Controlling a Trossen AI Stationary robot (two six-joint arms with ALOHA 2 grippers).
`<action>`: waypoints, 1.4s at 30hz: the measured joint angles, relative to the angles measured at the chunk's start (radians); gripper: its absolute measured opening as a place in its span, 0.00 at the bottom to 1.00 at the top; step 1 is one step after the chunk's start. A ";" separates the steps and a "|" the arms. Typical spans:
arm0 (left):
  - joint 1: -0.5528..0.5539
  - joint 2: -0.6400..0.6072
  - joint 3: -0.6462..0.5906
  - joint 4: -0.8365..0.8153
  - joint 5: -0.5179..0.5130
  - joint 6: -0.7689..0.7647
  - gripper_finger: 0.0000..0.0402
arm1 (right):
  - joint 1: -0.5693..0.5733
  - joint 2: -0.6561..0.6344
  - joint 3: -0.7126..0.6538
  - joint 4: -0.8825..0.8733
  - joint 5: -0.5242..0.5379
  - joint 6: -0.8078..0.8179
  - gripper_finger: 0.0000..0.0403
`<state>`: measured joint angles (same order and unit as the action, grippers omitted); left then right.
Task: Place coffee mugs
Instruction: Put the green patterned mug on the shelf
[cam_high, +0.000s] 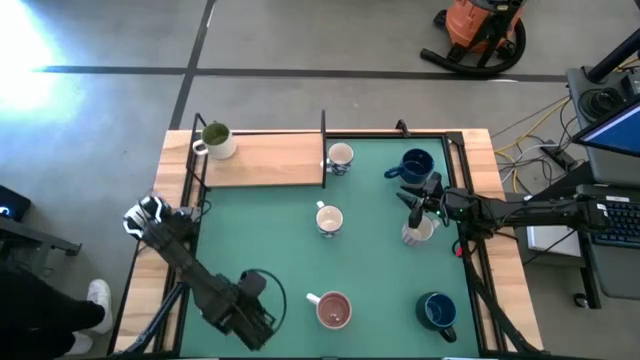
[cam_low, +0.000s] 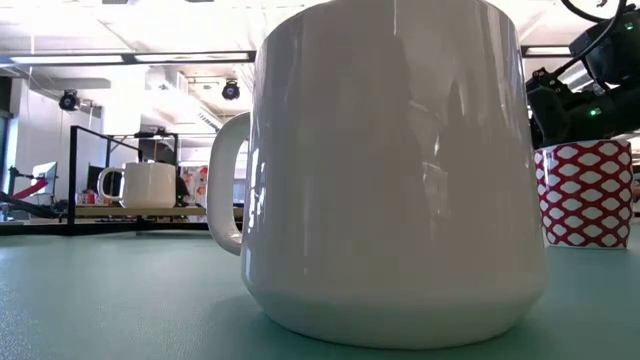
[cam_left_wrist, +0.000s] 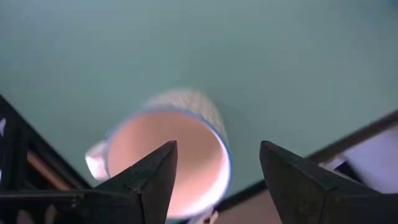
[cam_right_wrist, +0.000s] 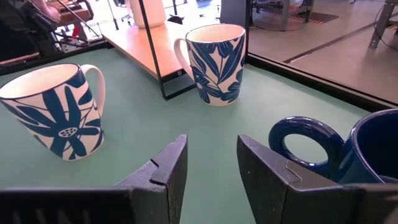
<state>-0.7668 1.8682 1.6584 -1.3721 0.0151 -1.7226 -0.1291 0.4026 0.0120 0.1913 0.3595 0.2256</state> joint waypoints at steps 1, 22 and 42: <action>-0.005 0.024 0.029 -0.015 0.010 0.000 0.53 | 0.000 0.000 0.000 0.000 0.000 0.000 0.32; -0.005 0.126 -0.008 0.062 0.077 0.117 0.33 | 0.000 0.000 0.000 0.000 0.000 0.001 0.32; 0.136 0.051 -0.021 -0.141 -0.062 0.427 0.02 | 0.000 0.000 0.000 0.000 0.000 0.001 0.32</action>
<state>-0.6307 1.9191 1.6379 -1.5127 -0.0464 -1.2953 -0.1291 0.4026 0.0123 0.1909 0.3599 0.2265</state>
